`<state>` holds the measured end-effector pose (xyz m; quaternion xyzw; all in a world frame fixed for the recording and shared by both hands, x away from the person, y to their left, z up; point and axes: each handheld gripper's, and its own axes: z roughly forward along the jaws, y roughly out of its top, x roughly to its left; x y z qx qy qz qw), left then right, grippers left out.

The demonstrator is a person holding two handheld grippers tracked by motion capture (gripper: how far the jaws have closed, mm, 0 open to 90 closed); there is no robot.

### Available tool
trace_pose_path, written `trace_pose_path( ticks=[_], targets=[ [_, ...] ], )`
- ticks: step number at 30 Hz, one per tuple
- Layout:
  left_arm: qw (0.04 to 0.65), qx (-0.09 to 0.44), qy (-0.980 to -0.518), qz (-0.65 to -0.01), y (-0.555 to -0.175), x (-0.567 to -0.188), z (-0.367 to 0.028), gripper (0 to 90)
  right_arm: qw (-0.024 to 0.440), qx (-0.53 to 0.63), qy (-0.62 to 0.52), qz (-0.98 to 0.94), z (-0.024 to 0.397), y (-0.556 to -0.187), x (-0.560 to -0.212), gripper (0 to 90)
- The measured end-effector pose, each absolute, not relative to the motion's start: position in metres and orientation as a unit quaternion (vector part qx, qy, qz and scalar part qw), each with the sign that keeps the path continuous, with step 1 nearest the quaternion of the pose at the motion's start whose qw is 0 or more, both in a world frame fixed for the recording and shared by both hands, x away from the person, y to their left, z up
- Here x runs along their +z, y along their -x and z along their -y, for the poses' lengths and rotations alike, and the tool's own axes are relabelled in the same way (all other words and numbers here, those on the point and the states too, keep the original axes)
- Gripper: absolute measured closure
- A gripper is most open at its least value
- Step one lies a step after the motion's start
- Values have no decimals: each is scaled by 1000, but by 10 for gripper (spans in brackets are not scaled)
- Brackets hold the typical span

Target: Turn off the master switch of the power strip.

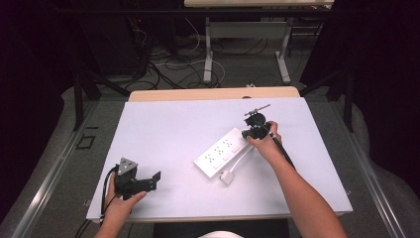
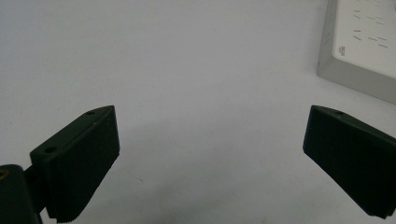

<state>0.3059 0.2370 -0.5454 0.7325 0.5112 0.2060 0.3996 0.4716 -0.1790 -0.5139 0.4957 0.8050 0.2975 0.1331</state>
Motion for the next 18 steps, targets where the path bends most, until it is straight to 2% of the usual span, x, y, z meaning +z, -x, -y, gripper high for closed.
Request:
trace_pose_path(
  ticks=[18],
  targets=[
    [398,204,-733,-512,-307,-546,-237,37,141,295,-489,-808,184,-470,-510,735]
  ],
)
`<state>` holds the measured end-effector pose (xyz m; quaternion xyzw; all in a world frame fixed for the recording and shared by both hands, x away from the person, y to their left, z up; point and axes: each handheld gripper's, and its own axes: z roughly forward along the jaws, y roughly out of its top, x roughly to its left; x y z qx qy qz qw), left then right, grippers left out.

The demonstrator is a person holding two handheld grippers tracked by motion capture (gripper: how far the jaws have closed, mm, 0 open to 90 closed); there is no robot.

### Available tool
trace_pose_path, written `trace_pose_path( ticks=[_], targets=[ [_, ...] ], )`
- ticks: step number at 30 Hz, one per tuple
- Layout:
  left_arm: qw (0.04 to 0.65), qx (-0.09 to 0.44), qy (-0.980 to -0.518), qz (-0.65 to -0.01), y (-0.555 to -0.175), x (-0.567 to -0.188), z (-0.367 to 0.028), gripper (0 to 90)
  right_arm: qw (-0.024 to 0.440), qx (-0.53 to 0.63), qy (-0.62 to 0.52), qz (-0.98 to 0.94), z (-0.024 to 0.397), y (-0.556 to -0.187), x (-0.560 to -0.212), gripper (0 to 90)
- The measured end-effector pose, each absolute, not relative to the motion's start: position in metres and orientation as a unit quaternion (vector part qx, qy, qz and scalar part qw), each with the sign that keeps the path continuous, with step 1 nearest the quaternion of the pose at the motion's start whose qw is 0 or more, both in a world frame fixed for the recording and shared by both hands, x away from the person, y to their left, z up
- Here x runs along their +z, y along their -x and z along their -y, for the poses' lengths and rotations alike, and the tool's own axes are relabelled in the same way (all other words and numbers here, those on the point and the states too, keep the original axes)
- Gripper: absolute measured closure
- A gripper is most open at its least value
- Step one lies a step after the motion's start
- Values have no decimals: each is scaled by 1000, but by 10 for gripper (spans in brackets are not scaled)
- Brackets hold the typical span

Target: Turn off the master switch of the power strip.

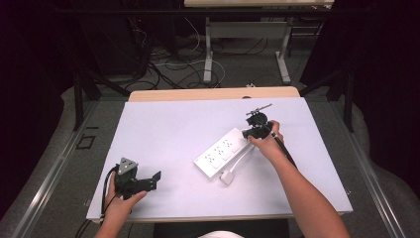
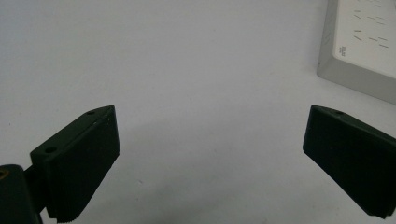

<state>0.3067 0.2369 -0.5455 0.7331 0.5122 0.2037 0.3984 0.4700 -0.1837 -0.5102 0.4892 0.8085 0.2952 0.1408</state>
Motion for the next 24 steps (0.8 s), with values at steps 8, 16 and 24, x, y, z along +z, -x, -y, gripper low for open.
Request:
trace_pose_path(
  ticks=[8,16,24],
  targets=[
    [398,203,-734,-511,-307,-545,-237,38,140,303,-489,-806,184,-468,-506,677],
    [398,205,-735,-510,-307,-545,-237,38,140,307,-480,-809,182,-463,-502,606],
    [398,204,-733,-512,-307,-545,-237,38,147,307,-463,-818,180,-456,-494,530]
  ],
)
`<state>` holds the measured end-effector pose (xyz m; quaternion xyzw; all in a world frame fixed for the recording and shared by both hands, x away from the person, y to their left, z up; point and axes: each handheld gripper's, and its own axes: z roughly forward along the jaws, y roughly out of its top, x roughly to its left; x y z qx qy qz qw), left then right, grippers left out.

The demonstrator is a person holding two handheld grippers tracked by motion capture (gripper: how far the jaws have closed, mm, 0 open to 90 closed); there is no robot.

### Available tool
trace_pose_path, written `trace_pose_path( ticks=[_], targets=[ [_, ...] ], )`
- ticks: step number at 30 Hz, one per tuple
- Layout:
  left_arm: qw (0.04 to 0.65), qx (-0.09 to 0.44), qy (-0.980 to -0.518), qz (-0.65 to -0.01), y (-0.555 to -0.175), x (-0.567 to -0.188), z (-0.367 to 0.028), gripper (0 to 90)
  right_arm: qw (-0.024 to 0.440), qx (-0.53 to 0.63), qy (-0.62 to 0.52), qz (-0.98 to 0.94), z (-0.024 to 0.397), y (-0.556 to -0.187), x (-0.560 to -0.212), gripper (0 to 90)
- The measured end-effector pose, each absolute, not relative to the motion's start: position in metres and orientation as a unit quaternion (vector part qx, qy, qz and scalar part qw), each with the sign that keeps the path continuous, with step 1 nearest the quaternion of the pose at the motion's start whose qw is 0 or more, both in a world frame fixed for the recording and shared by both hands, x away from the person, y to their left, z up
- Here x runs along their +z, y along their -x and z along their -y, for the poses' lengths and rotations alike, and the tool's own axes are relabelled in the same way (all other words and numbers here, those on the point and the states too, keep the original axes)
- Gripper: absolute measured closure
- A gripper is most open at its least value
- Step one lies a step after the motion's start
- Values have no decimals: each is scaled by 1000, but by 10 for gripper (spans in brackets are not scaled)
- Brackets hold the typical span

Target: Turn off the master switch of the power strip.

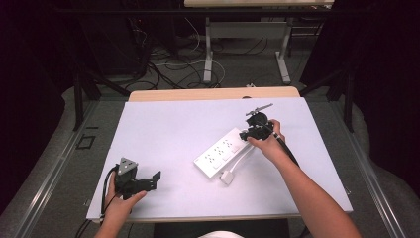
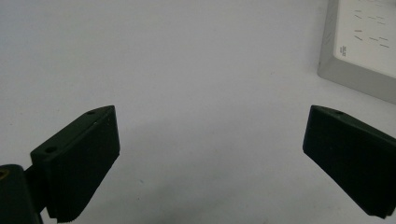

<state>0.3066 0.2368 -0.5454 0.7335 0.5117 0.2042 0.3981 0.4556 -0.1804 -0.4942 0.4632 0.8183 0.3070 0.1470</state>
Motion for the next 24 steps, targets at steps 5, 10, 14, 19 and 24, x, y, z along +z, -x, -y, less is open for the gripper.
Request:
trace_pose_path(
  ticks=[5,10,14,19,24],
  targets=[
    [398,206,-734,-511,-307,-545,-237,38,140,321,-453,-820,179,-452,-493,481],
    [399,207,-732,-511,-307,-546,-237,38,169,327,-429,-825,176,-447,-488,419],
    [399,206,-733,-511,-306,-545,-237,38,174,332,-418,-827,175,-441,-484,414],
    [398,206,-734,-510,-306,-545,-237,38,172,341,-415,-826,175,-433,-478,399],
    [399,207,-734,-509,-306,-545,-237,38,183,354,-401,-825,178,-428,-478,336]
  ],
)
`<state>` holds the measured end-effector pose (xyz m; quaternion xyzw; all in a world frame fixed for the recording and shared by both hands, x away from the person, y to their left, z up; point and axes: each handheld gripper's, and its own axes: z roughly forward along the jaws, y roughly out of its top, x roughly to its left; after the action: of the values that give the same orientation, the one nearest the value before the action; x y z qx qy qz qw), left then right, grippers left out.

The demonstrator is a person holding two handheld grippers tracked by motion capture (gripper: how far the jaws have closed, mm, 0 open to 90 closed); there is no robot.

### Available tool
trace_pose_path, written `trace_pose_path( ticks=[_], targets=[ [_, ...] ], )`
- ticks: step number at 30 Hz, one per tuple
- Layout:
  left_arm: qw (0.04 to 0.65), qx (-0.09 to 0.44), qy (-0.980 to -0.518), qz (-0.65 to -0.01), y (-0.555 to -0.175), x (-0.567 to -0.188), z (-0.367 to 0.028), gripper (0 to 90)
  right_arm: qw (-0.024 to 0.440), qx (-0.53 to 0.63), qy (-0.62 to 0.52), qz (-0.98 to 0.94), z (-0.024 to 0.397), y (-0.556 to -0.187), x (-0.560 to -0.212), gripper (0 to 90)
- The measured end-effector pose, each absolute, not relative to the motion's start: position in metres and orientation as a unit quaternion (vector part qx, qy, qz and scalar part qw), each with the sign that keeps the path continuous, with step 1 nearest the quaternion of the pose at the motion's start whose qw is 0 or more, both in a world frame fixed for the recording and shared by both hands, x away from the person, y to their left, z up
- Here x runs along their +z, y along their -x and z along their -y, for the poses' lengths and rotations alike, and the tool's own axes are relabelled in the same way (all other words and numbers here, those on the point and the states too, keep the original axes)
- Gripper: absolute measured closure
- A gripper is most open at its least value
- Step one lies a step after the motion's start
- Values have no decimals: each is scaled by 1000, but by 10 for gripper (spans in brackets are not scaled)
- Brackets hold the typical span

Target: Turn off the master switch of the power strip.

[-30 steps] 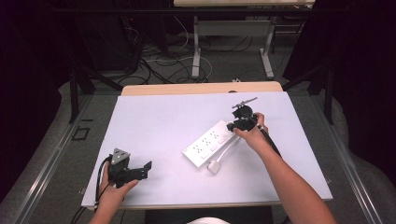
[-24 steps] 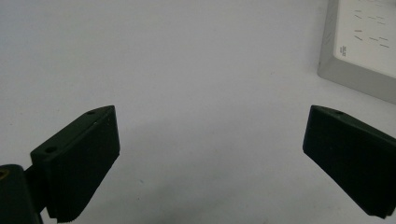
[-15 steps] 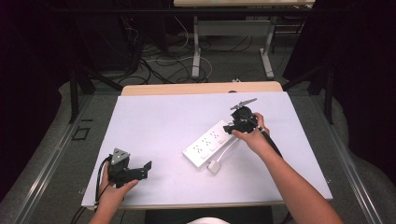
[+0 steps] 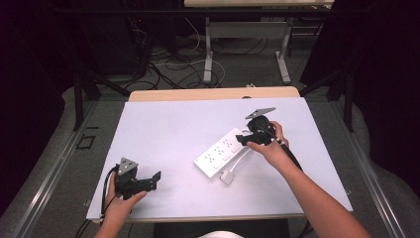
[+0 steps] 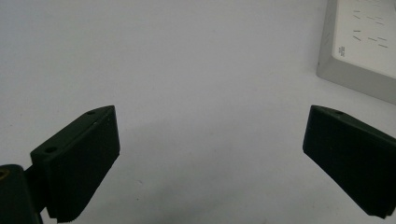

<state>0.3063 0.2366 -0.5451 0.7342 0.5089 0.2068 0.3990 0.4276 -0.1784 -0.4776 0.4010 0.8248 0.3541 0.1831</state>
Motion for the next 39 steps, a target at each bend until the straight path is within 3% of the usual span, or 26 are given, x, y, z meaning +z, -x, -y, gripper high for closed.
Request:
trace_pose_path(
  ticks=[11,20,31,39],
  targets=[
    [399,207,-734,-509,-306,-545,-236,38,191,376,-402,-813,188,-415,-483,158],
    [397,207,-736,-508,-306,-545,-236,39,194,392,-399,-806,199,-400,-484,140],
    [398,206,-735,-509,-306,-545,-236,38,204,405,-392,-800,208,-379,-481,7],
    [401,205,-734,-509,-306,-545,-236,38,214,417,-396,-790,219,-364,-481,0]
  ],
)
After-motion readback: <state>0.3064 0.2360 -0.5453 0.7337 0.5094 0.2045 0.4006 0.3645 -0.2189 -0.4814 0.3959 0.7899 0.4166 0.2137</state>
